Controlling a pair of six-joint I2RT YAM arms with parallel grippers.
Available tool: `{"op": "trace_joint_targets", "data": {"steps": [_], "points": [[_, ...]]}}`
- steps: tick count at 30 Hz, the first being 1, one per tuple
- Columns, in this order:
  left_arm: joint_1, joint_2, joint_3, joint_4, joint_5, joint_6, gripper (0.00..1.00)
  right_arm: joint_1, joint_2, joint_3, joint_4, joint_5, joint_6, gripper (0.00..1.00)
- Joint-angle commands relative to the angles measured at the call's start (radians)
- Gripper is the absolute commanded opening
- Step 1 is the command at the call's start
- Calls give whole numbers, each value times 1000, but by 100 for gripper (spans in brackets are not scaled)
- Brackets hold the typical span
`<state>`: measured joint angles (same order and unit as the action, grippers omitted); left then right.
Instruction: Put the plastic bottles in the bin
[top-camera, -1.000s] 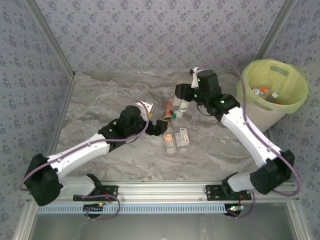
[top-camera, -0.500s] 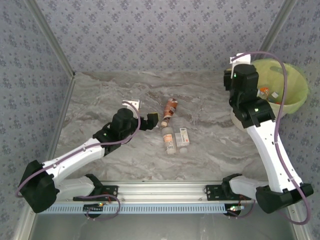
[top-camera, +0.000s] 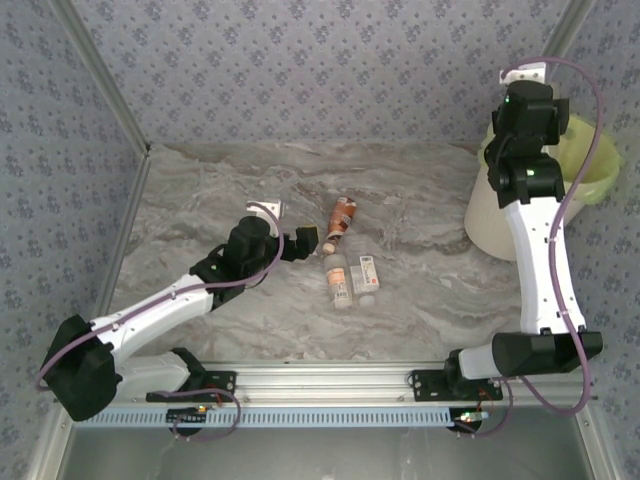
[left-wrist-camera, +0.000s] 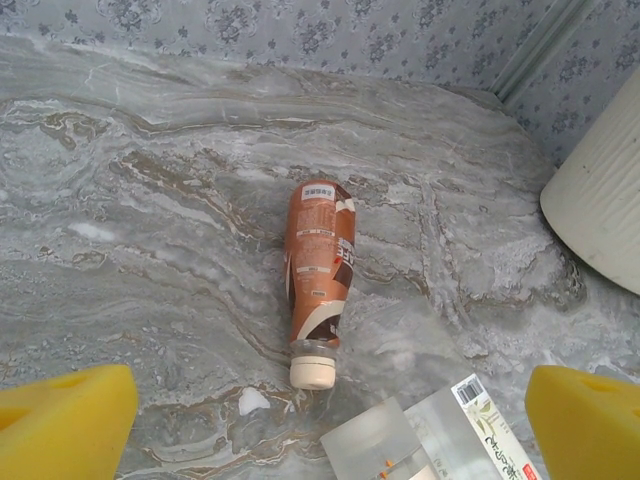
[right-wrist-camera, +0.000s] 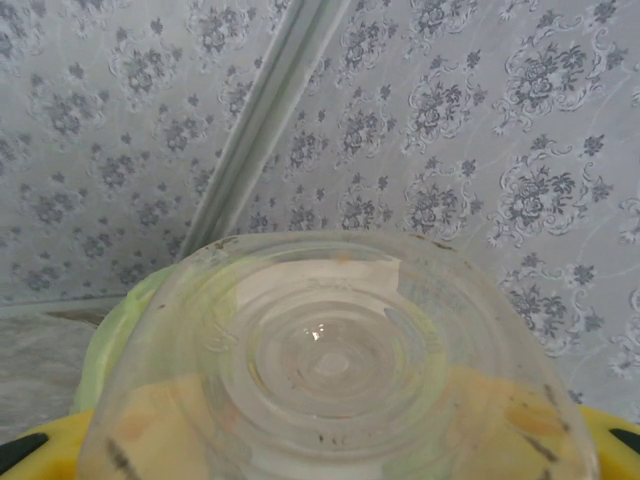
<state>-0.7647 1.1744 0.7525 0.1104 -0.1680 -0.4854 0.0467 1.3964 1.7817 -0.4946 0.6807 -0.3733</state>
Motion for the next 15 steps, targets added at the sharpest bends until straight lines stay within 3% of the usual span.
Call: {"op": "trace_joint_targets", "data": {"steps": [1, 12, 15], "points": [[7, 3, 7, 36, 10, -18, 99, -13, -32, 46, -59, -175, 84, 21], [10, 10, 10, 29, 13, -15, 100, -67, -82, 45, -96, -317, 165, 22], [10, 14, 8, 31, 11, -22, 99, -74, -75, 38, -64, -262, 142, 22]]}}
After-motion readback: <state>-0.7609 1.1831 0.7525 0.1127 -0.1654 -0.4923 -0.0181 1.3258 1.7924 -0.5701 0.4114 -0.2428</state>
